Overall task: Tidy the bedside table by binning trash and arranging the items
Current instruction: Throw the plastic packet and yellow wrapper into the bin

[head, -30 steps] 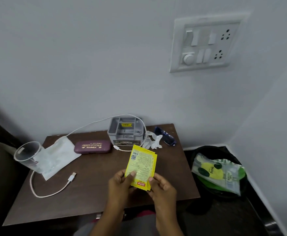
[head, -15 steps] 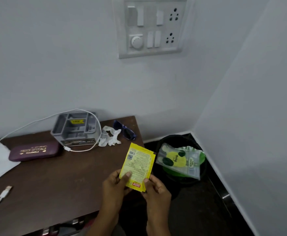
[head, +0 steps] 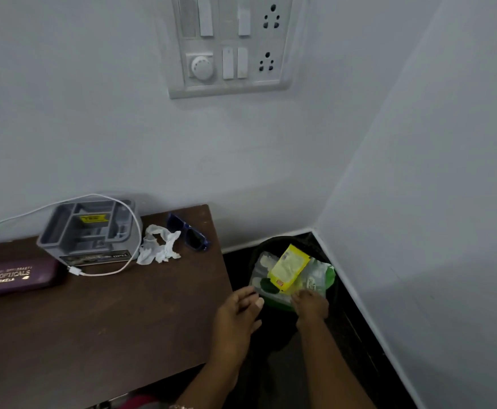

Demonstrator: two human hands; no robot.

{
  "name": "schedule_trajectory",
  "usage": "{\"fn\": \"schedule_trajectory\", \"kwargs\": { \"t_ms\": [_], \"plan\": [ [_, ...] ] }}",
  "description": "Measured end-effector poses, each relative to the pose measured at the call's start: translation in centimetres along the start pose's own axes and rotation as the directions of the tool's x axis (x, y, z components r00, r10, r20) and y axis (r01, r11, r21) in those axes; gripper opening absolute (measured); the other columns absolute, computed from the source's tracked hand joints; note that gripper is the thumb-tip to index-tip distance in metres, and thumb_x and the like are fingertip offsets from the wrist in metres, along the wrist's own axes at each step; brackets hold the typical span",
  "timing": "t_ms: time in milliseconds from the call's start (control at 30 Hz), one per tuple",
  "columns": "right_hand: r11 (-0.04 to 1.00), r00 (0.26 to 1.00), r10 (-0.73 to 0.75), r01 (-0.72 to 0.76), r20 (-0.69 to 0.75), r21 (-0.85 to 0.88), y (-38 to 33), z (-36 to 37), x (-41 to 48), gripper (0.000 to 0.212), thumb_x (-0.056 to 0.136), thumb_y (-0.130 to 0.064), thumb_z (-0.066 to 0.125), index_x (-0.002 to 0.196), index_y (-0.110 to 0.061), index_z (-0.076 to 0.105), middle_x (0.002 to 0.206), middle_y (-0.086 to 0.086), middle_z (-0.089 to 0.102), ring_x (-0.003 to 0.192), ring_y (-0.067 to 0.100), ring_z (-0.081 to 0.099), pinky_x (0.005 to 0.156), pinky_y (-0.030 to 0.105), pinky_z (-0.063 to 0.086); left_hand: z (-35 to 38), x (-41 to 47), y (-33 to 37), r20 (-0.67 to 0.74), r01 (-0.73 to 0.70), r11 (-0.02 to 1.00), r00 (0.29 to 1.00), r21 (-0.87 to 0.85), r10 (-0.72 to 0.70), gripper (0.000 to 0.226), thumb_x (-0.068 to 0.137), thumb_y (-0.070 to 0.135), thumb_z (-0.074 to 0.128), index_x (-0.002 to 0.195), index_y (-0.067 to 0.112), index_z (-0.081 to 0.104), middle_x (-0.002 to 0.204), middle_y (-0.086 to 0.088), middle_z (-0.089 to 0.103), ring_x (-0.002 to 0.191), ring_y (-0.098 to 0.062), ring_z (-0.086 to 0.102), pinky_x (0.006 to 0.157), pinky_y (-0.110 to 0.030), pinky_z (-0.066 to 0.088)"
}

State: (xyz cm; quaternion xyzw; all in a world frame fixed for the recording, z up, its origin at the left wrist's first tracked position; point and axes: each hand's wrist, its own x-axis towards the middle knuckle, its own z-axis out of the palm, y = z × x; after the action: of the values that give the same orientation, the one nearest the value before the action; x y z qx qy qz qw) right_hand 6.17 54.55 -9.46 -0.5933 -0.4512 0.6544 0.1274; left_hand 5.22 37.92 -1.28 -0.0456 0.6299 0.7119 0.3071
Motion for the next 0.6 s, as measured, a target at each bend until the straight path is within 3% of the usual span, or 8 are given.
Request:
{"fn": "schedule_trajectory", "kwargs": {
  "t_ms": [100,200,267,333,400,467,533,600],
  "plan": [
    [0.999,1.0,0.023,-0.023,0.018,-0.037,1.4,-1.1,0.6,0.03,0.09,0.008,0.045,0.118,0.014,0.051,0.128,0.034,0.051,0.102,0.039,0.061,0.091,0.039,0.05,-0.9,-0.2,-0.5,0.009,0.031,1.0,0.999,-0.005,-0.031,0.022,0.091,0.009,0.056,0.111,0.016,0.058,0.104,0.0,0.065,0.097,-0.007,0.061,0.07,-0.018,0.052],
    [0.998,1.0,0.015,-0.015,0.005,0.066,3.1,-0.9,0.7,0.029,0.09,0.009,0.043,0.118,0.015,0.05,0.126,0.036,0.051,0.05,0.007,0.063,0.051,0.014,0.052,-2.3,-0.4,-0.4,-0.011,0.037,0.999,0.999,-0.028,-0.037,0.017,0.09,0.009,0.056,0.103,0.019,0.06,0.1,0.001,0.066,0.094,-0.005,0.062,0.065,-0.016,0.053],
    [0.989,0.999,-0.009,0.014,-0.039,0.148,4.0,-0.2,0.3,0.025,0.091,0.012,0.041,0.113,0.015,0.052,0.12,0.041,0.052,0.037,0.002,0.059,0.042,0.011,0.049,-3.4,-0.6,0.1,-0.041,0.033,0.997,0.999,-0.07,-0.036,0.015,0.09,0.008,0.057,0.098,0.02,0.06,0.095,0.001,0.067,0.089,-0.006,0.063,0.064,-0.016,0.053],
    [0.982,0.999,-0.018,0.026,-0.042,0.187,4.5,0.8,-0.9,0.023,0.092,0.01,0.042,0.111,0.017,0.052,0.113,0.038,0.056,0.042,0.006,0.063,0.047,0.012,0.053,-4.9,-0.8,0.7,-0.073,0.02,0.994,0.997,-0.105,-0.028,0.016,0.089,0.008,0.057,0.101,0.019,0.061,0.094,0.0,0.068,0.089,-0.008,0.063,0.064,-0.017,0.053],
    [0.977,0.999,-0.047,0.049,-0.016,0.206,4.4,2.1,-2.9,0.025,0.093,0.006,0.043,0.115,0.016,0.051,0.105,0.031,0.058,0.062,0.017,0.066,0.068,0.023,0.059,-6.9,-0.9,1.4,-0.104,0.001,0.991,0.994,-0.134,-0.015,0.017,0.089,0.009,0.057,0.104,0.017,0.061,0.096,0.0,0.069,0.09,-0.008,0.063,0.063,-0.016,0.053],
    [0.972,0.991,-0.134,0.131,-0.001,0.195,3.7,3.6,-5.3,0.025,0.094,0.002,0.045,0.116,0.012,0.052,0.103,0.026,0.059,0.08,0.028,0.062,0.085,0.034,0.055,-9.0,-1.2,1.9,-0.145,-0.024,0.987,0.989,-0.157,0.001,0.018,0.089,0.009,0.058,0.104,0.017,0.062,0.097,-0.001,0.069,0.091,-0.009,0.064,0.062,-0.016,0.053],
    [0.941,0.955,-0.296,0.296,-0.026,0.166,2.9,5.3,-7.9,0.022,0.092,-0.001,0.051,0.111,0.008,0.056,0.101,0.025,0.062,0.086,0.032,0.062,0.073,0.024,0.058,-11.2,-1.5,2.4,-0.187,-0.064,0.982,0.982,-0.179,0.029,0.019,0.088,0.009,0.058,0.106,0.016,0.062,0.1,-0.003,0.069,0.094,-0.011,0.064,0.062,-0.017,0.054],
    [0.837,0.837,-0.546,0.547,-0.049,0.01,2.4,7.3,-10.3,0.016,0.089,-0.005,0.059,0.103,0.002,0.063,0.098,0.022,0.066,0.085,0.028,0.063,0.066,0.02,0.056,-13.5,-1.9,2.5,-0.241,-0.109,0.973,0.969,-0.205,0.058,0.021,0.088,0.008,0.059,0.107,0.015,0.062,0.101,-0.005,0.069,0.097,-0.013,0.064,0.062,-0.017,0.055]
  ]
}}
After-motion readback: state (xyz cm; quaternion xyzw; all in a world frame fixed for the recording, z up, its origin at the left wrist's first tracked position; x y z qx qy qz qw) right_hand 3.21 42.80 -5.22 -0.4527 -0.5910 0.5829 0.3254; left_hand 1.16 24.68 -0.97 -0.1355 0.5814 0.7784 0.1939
